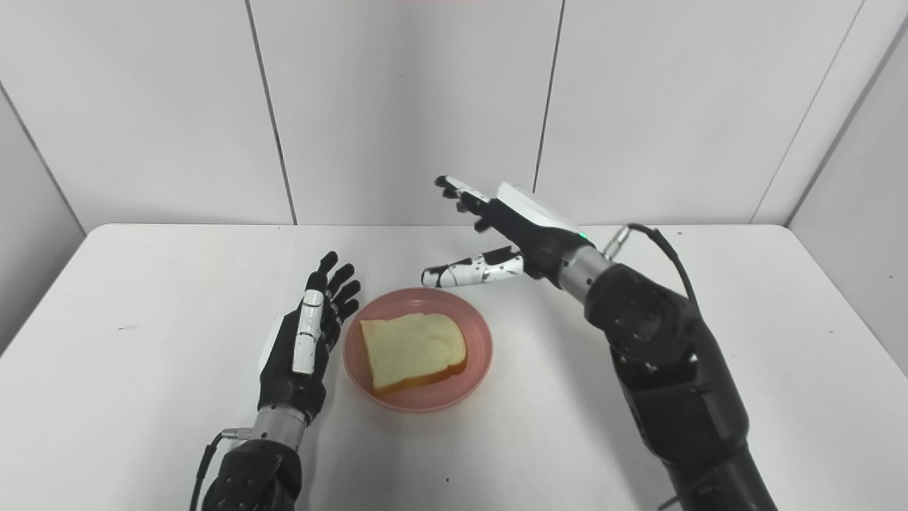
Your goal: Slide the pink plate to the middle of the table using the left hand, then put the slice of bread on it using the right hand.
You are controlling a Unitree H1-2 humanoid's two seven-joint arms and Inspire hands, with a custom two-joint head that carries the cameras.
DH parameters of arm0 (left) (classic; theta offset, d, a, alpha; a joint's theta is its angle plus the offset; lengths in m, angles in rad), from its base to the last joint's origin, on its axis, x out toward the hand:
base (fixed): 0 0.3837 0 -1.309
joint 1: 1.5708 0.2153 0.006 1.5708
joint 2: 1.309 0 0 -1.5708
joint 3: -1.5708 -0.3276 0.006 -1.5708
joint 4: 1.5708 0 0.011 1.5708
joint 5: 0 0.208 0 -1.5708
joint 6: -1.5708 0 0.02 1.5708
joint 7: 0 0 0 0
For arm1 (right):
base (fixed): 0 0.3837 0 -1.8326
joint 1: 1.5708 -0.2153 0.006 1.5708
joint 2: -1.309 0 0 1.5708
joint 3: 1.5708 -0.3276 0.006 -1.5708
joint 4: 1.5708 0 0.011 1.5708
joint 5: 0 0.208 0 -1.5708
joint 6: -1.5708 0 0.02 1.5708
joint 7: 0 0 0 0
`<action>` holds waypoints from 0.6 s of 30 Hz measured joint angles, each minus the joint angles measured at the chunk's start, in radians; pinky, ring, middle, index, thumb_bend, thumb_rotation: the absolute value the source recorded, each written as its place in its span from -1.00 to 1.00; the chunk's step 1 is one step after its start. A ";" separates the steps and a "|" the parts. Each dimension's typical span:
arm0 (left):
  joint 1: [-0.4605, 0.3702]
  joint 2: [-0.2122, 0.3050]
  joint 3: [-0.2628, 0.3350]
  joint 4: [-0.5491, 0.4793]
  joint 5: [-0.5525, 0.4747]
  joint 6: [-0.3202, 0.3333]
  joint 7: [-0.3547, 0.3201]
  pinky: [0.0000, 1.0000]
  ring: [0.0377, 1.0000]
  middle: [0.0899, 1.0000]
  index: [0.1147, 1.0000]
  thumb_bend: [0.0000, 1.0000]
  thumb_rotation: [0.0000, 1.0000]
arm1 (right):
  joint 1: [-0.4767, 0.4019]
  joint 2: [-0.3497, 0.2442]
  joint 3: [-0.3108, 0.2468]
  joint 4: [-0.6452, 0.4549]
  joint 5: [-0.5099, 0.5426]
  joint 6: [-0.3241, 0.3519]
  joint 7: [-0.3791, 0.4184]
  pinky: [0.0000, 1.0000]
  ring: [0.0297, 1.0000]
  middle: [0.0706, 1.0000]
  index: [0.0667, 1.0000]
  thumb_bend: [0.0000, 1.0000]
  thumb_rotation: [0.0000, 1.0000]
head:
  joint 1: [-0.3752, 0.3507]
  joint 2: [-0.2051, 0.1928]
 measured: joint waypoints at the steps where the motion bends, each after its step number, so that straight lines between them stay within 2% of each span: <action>1: 0.000 0.000 0.001 0.000 -0.001 -0.005 0.000 0.86 0.83 0.86 0.88 0.27 1.00 | 0.021 0.006 -0.007 -0.009 0.002 0.001 -0.025 0.65 0.86 0.95 1.00 0.80 0.95 | 0.000 -0.002; 5: 0.000 0.000 0.006 0.002 -0.011 -0.025 0.000 0.85 0.83 0.87 0.88 0.28 1.00 | 0.101 0.049 -0.031 -0.078 0.001 0.002 -0.124 0.78 0.94 0.99 1.00 0.81 1.00 | -0.002 -0.006; 6: 0.000 0.000 0.005 0.003 -0.012 -0.026 0.000 0.85 0.84 0.87 0.89 0.27 1.00 | 0.115 0.062 -0.039 -0.084 0.013 0.002 -0.143 0.79 0.97 0.99 1.00 0.72 1.00 | -0.003 -0.008; 9: 0.000 0.000 0.004 0.003 -0.013 -0.027 0.000 0.87 0.85 0.89 0.90 0.28 1.00 | 0.156 0.112 -0.086 -0.087 0.090 0.001 -0.202 0.87 1.00 1.00 1.00 0.63 1.00 | 0.000 -0.014; 11: 0.000 0.000 0.006 0.003 -0.015 -0.027 -0.001 0.88 0.86 0.89 0.91 0.28 1.00 | 0.184 0.153 -0.111 -0.082 0.130 -0.010 -0.251 0.89 1.00 1.00 1.00 0.64 1.00 | -0.003 -0.015; 15: 0.000 0.000 0.006 0.003 -0.031 -0.027 -0.004 0.88 0.86 0.89 0.91 0.28 1.00 | 0.246 0.210 -0.129 -0.058 0.185 -0.088 -0.335 0.93 1.00 1.00 1.00 0.74 1.00 | -0.005 -0.023; 17: 0.001 0.000 0.006 0.003 -0.030 -0.027 -0.003 0.88 0.85 0.88 0.90 0.28 1.00 | 0.279 0.229 -0.134 -0.049 0.212 -0.119 -0.371 0.97 1.00 1.00 1.00 0.72 1.00 | -0.002 -0.025; 18: 0.001 0.000 0.006 0.003 -0.030 -0.027 -0.003 0.87 0.85 0.88 0.90 0.27 1.00 | 0.290 0.238 -0.136 -0.037 0.220 -0.146 -0.387 0.99 1.00 1.00 1.00 0.66 1.00 | -0.002 -0.028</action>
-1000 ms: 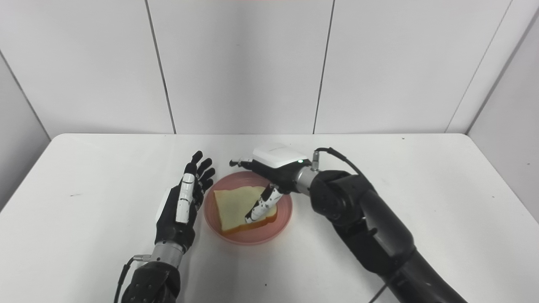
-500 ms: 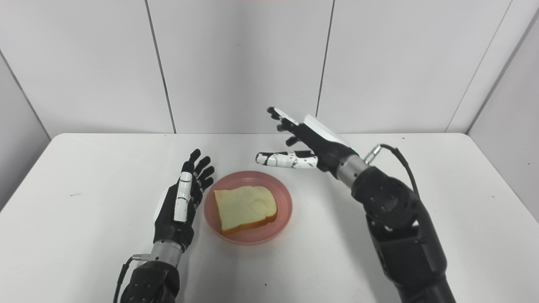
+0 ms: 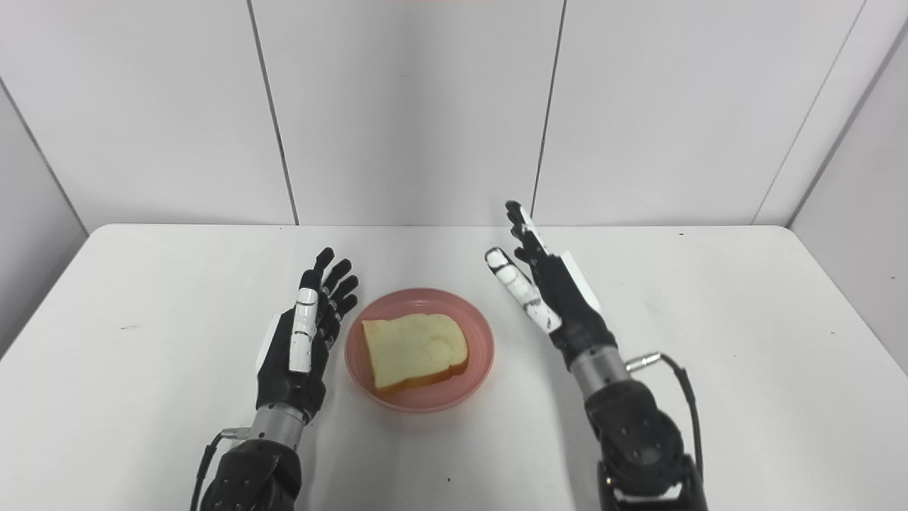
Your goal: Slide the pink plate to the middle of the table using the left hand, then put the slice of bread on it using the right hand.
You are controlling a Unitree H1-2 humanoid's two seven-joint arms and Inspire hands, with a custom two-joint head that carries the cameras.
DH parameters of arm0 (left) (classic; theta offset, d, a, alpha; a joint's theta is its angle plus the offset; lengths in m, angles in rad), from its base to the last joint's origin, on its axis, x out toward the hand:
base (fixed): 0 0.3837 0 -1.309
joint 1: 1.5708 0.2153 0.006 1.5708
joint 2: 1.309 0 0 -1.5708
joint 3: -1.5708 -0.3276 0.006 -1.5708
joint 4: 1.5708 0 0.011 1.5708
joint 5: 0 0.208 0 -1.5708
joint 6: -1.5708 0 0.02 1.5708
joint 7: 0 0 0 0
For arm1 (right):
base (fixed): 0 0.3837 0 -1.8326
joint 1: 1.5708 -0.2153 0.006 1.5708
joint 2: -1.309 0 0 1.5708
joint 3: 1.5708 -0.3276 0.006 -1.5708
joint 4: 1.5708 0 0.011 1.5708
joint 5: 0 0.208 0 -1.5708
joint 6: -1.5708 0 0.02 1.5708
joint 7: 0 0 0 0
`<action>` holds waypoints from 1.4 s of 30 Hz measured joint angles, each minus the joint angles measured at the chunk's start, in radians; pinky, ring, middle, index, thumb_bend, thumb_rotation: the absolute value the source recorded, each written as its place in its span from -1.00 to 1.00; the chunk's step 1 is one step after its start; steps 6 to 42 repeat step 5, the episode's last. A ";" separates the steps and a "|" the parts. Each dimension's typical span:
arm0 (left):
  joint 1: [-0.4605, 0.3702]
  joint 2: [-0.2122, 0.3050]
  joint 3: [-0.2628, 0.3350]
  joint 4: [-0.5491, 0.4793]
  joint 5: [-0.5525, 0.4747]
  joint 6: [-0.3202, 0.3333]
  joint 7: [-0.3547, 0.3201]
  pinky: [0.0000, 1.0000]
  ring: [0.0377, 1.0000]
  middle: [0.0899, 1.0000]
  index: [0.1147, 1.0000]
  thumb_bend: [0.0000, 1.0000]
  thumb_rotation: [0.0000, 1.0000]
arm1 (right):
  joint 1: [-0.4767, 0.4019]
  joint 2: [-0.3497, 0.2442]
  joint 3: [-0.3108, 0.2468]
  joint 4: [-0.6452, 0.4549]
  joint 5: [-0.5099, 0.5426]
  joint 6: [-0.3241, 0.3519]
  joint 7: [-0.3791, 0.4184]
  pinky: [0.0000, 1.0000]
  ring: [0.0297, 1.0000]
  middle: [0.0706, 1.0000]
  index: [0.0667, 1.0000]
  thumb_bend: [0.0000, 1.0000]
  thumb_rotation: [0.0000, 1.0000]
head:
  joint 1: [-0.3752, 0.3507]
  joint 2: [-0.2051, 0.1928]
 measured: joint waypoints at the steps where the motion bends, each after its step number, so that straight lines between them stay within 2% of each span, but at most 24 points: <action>1: 0.000 0.000 0.000 0.000 0.000 0.000 0.000 0.87 0.85 0.88 0.90 0.27 1.00 | 0.012 0.012 -0.005 0.017 0.012 -0.037 -0.027 1.00 1.00 1.00 1.00 0.64 1.00 | 0.000 0.000; 3: 0.000 0.000 -0.001 0.000 0.000 -0.002 0.000 0.87 0.85 0.88 0.90 0.27 1.00 | 0.039 0.039 -0.009 0.039 0.020 -0.099 -0.076 1.00 1.00 1.00 1.00 0.62 1.00 | -0.002 0.000; 5: 0.000 0.000 -0.002 0.000 0.000 -0.002 0.000 0.87 0.84 0.88 0.90 0.28 1.00 | 0.059 0.052 -0.004 0.042 0.026 -0.125 -0.100 1.00 1.00 1.00 1.00 0.58 1.00 | -0.003 -0.003; 42: 0.000 0.000 -0.002 0.000 0.000 -0.002 0.000 0.87 0.84 0.88 0.90 0.28 1.00 | 0.059 0.052 -0.004 0.042 0.026 -0.125 -0.100 1.00 1.00 1.00 1.00 0.58 1.00 | -0.003 -0.003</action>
